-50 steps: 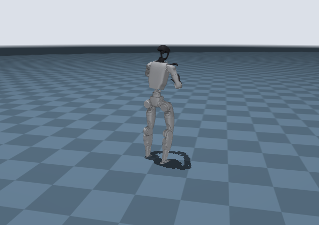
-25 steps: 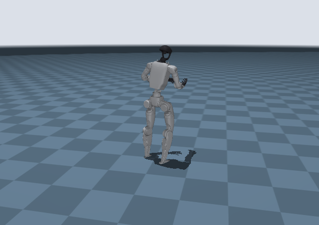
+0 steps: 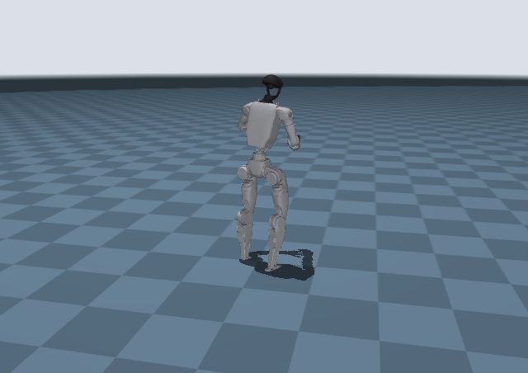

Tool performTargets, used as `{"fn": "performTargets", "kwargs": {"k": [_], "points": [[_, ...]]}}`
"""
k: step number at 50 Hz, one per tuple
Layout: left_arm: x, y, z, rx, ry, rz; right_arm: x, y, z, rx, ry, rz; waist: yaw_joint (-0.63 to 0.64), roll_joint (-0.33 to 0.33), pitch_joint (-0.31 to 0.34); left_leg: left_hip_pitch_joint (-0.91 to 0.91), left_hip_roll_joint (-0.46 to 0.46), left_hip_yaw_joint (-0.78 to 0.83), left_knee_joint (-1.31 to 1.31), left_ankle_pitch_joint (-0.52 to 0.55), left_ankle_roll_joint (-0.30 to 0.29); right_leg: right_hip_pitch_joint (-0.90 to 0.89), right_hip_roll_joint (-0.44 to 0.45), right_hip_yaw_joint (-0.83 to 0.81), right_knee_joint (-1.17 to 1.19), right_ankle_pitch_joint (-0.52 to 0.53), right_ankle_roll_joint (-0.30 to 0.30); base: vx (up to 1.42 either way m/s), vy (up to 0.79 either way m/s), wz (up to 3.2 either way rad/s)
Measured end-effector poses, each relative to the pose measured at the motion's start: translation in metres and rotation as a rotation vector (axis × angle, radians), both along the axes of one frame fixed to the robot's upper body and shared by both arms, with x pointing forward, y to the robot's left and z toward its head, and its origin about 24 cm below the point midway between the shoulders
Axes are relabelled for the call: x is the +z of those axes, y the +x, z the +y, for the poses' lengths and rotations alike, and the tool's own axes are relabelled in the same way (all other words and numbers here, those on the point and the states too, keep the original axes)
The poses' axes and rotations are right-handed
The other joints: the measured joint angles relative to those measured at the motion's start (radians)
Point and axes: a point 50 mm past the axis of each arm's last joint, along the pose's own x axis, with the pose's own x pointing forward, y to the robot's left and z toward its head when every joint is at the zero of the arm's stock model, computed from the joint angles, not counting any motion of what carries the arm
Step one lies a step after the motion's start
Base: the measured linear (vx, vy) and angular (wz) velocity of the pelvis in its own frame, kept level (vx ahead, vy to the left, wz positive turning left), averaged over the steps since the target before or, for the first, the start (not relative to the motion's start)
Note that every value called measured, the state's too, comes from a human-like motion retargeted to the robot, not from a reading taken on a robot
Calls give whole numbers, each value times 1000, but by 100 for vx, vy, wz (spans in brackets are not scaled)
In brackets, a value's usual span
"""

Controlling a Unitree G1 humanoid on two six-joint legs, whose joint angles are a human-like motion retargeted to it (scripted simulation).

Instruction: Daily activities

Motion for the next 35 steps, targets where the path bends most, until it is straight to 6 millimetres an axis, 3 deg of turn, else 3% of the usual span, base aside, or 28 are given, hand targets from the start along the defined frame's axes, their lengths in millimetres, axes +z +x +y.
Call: {"fn": "performTargets", "kwargs": {"k": [2, 3, 5, 8, 10, 12, 15, 18, 20, 23, 27, 30, 35], "points": [[8, 1, -7, -21, 32, -47, -6, -1, 1, 36, -50, 21, 1, -3, -2, -13, -1, 5, -2, 9, -1, -16, -2, 1, 3, 9, 3, -8, 2, 0], [0, -2, -14, -43, 48, -38, -19, -7, 4, 54, -73, 59, 5, -15, 14, 14, -17, 9, -13, 35, 2, -33, -31, 7, 86, -13, 7, -15, 3, -2], [14, 6, -16, -32, 105, -99, -13, -1, 2, 90, -145, 33, -7, -21, -2, -20, -19, 10, -3, 15, -1, -54, -25, 10, 65, -20, 12, -3, 1, -3], [13, 22, -25, -13, 221, -102, -2, 5, 13, 165, -222, -14, -24, -15, -17, -79, -7, 16, 0, 23, -6, -91, -8, 7, 14, 17, 12, -5, 1, -7], [1, 34, -31, 8, 322, -74, 5, 6, 26, 220, -251, -49, -37, -14, -24, -115, 0, 20, 0, 31, -8, -119, 0, 7, -7, 38, 13, -13, 2, -11], [-38, 40, -42, 5, 447, 11, -1, -4, 47, 279, -247, -50, -45, -52, -21, -116, -30, 26, -31, 85, -3, -205, -49, 21, 138, 3, 17, -16, 2, -7], [-50, 59, -38, 64, 601, 31, 21, -3, 65, 350, -268, -146, -73, -57, -29, -191, -19, 31, -3, 57, -8, -243, -26, 22, 79, 22, 17, 0, 0, 0], [-75, 67, -36, 93, 726, 72, 32, -8, 81, 410, -286, -212, -86, -67, -29, -239, -6, 39, -2, 63, -10, -281, -9, 25, 49, 51, 16, -7, 2, -17], [-105, 61, -38, 78, 800, 122, 26, -17, 92, 447, -290, -217, -88, -91, -37, -263, -17, 49, -21, 106, -6, -349, -31, 33, 119, 55, 15, -12, 3, -10], [-106, 67, -32, 107, 854, 116, 39, -14, 95, 461, -317, -281, -95, -97, -48, -303, -9, 50, -5, 71, -7, -363, -12, 37, 74, 55, 17, 3, 0, -5], [-120, 57, -36, 75, 798, 166, 35, -18, 102, 438, -301, -276, -80, -118, -62, -335, -17, 58, -20, 106, 1, -428, -29, 40, 121, 63, 14, -4, 1, -2], [-100, 56, -38, 62, 629, 156, 47, -7, 98, 354, -275, -290, -61, -118, -63, -354, -11, 53, -5, 75, 4, -419, -16, 34, 80, 60, 16, 6, 0, -2], [-87, 32, -38, 26, 226, 210, 37, 6, 85, 153, -229, -214, -10, -144, -84, -375, -44, 53, -23, 117, 22, -500, -65, 38, 194, 30, 19, 1, 0, 2]]}}
